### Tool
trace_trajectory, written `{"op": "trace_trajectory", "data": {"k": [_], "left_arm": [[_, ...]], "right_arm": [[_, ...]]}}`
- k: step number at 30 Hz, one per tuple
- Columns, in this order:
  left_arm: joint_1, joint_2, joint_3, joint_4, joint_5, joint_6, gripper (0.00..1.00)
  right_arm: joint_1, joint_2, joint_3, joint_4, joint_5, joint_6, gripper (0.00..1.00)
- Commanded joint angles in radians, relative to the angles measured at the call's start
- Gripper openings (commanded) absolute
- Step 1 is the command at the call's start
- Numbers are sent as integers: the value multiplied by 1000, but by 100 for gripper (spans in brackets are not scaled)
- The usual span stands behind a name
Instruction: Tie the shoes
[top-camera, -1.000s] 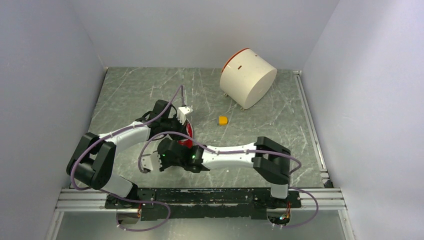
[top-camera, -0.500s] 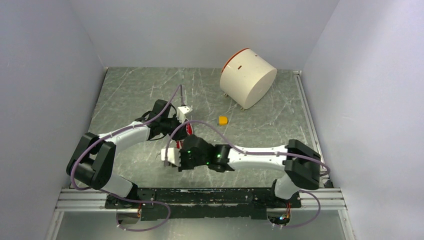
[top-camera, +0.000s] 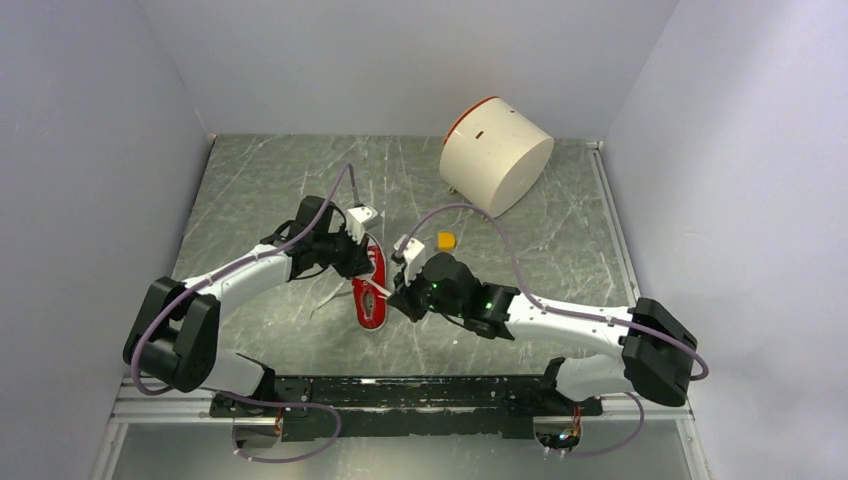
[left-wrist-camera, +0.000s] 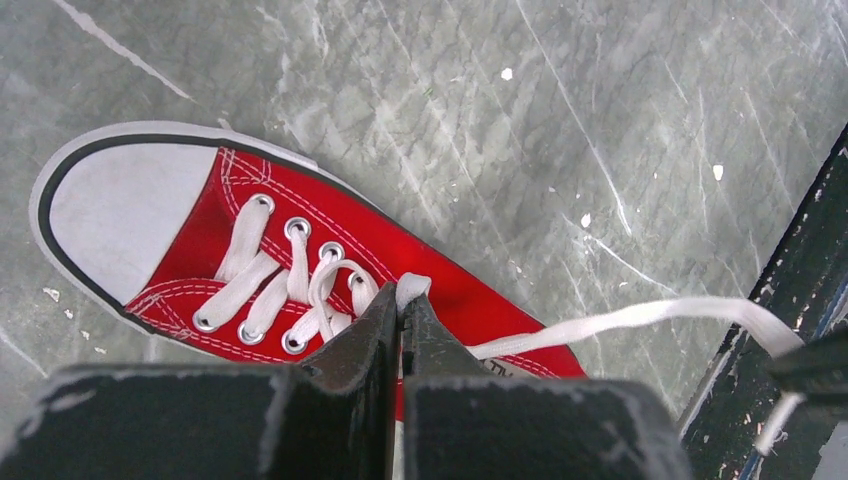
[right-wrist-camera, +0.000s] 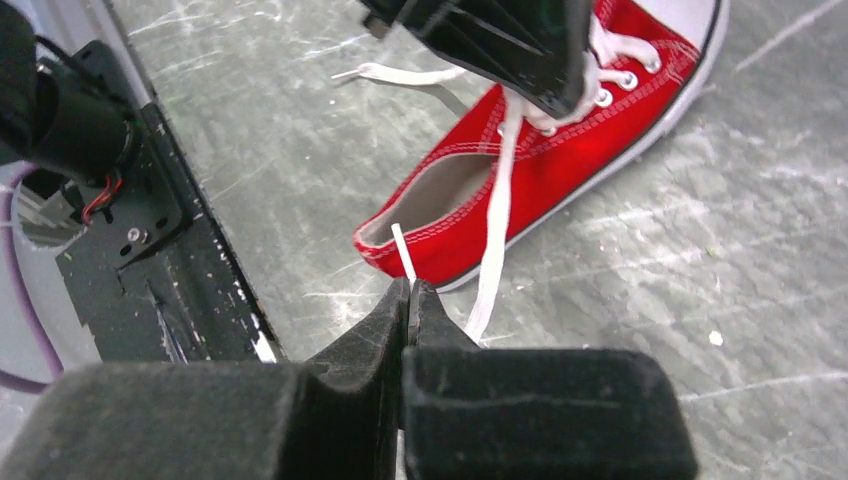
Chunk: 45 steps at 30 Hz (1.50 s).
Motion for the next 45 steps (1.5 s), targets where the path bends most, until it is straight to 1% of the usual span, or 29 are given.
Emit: {"op": "trace_trajectory", "data": {"k": [1,2,5,8,11,14,18,21,24,26,27,29,31,33,34,35,37,38,39,42,45], "left_arm": [[20,-22,-9,-24,5,-17,5],[25,-26,-8,-26,5,-18,5],[42,-38,-9,-26,9,-26,5],[61,-52,-14,-34,5,-33,5],[80,-66,-22,-47,-4,-38,5],[90,-70,-36,-51,-8,-47,5],[95,-72,-54,-42,1,-65,5],[97,-79,-64,-39,2,-74,5],[100,-83,-68,-45,-2,-67,5],[102,-87,-71,-46,0,-67,5],[103,-86,-71,-47,0,-66,5],[103,-86,-68,-50,3,-64,5],[104,-85,-63,-57,3,-60,5],[105,-84,-57,-65,6,-57,5],[105,-83,-54,-67,8,-56,5],[105,-83,-52,-69,12,-57,5],[106,-84,-51,-69,16,-60,5],[106,-86,-52,-66,18,-63,5],[106,-88,-55,-60,19,-69,5],[106,-89,-61,-45,22,-82,5],[106,-89,-66,-27,30,-96,5]], "right_arm": [[-47,16,-2,13,-39,100,0],[-58,24,1,5,-72,97,0],[-103,41,-4,-11,-106,149,0],[-174,75,-5,-11,-229,168,0],[-215,139,35,-69,-281,166,0],[-236,189,72,-132,-301,160,0],[-246,267,130,-258,-292,125,0],[-250,275,146,-306,-234,138,0],[-253,273,151,-345,-132,179,0],[-253,277,151,-360,-130,161,0],[-254,278,151,-373,-125,154,3],[-257,264,149,-393,-127,109,13],[-256,225,143,-410,-120,42,33],[-257,155,111,-362,-160,-66,51],[-256,108,88,-280,-210,-126,60],[-256,82,63,-192,-235,-170,66],[-261,77,31,-13,-296,-211,71],[-267,96,26,67,-315,-220,71],[-273,125,38,100,-341,-232,71],[-277,236,130,94,-409,-264,64],[-278,311,138,187,-515,-237,55]]}}
